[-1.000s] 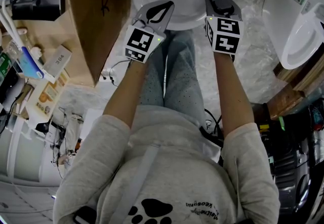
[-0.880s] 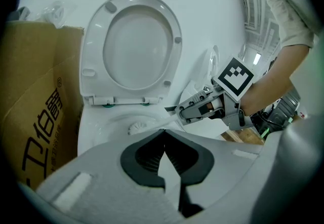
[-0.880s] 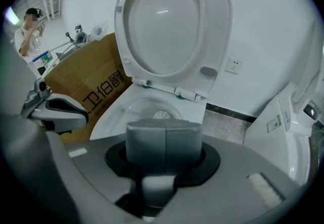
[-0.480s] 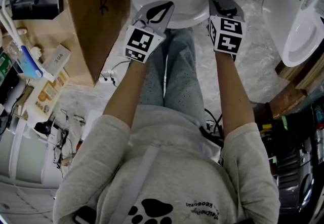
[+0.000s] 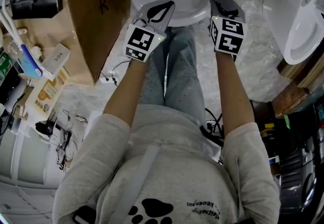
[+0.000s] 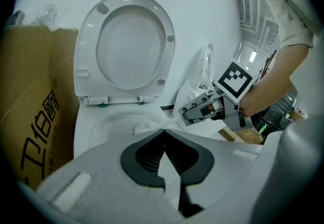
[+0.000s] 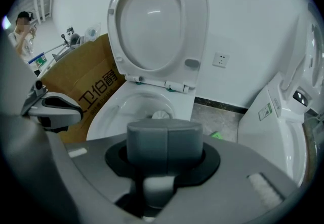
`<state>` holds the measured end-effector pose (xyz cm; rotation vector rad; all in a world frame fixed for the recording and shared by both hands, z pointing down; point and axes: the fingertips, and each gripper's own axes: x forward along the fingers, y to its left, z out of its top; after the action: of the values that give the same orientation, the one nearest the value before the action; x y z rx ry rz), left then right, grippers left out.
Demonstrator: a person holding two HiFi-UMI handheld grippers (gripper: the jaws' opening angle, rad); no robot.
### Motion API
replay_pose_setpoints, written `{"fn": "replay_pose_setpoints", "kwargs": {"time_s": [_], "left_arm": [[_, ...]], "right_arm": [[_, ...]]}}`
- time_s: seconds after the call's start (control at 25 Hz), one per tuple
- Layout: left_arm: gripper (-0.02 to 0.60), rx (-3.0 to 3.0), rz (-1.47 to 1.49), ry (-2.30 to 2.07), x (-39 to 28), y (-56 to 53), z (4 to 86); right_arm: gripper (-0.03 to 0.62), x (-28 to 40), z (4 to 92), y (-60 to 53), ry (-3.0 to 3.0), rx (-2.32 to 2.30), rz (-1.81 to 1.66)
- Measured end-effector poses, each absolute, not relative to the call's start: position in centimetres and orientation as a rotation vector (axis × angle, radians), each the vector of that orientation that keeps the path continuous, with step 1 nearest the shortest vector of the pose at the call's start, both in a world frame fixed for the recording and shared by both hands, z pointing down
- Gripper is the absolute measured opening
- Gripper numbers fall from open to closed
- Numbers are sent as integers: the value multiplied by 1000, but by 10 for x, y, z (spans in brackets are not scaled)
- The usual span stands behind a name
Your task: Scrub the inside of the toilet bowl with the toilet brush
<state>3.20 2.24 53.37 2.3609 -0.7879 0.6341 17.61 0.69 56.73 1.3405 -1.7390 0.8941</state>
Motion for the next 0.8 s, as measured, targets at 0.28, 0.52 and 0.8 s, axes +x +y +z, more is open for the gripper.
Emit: {"fn": "replay_pose_setpoints", "kwargs": {"time_s": [0.28,0.52,0.8], "left_arm": [[-3,2366,641,-793,27,25,532],[-3,2363,643,-799,23,32,531],[-3,2378,650,-780,24,42,528]], "right_arm": [[150,178,568,18,-1711,1373,927],[150,179,568,27,-1696,1387,935],[150,180,567,43,-1679,1395,934]]}}
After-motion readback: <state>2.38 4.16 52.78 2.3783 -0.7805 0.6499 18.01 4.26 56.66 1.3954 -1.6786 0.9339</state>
